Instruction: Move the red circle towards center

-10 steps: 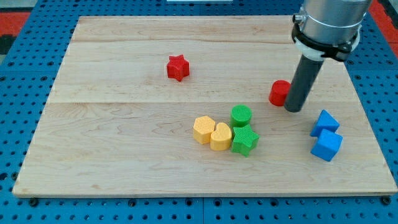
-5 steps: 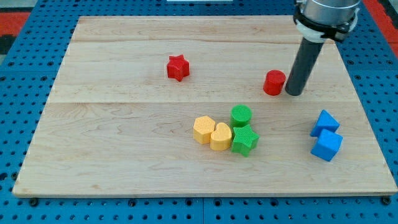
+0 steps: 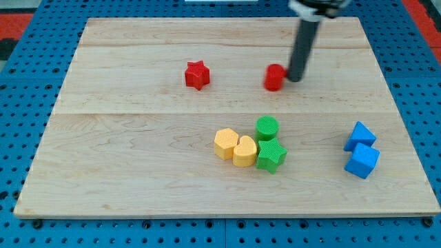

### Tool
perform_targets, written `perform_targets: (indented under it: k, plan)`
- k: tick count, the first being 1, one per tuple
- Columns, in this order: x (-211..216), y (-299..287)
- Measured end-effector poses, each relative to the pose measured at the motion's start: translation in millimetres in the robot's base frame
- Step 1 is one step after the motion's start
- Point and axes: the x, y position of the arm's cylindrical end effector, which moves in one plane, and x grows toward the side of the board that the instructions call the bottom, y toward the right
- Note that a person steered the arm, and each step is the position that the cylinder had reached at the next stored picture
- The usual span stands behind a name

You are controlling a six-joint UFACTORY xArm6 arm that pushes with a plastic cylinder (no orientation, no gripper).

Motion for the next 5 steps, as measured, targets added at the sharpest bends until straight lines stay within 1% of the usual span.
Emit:
perform_targets:
  k: [1,2,3,4,5]
  plan:
    - [33.1,-68.2]
    - [32.4,-25.3]
    - [36.4,42.1]
    - [-40.0,24.7]
    - [-24.3,-65.5]
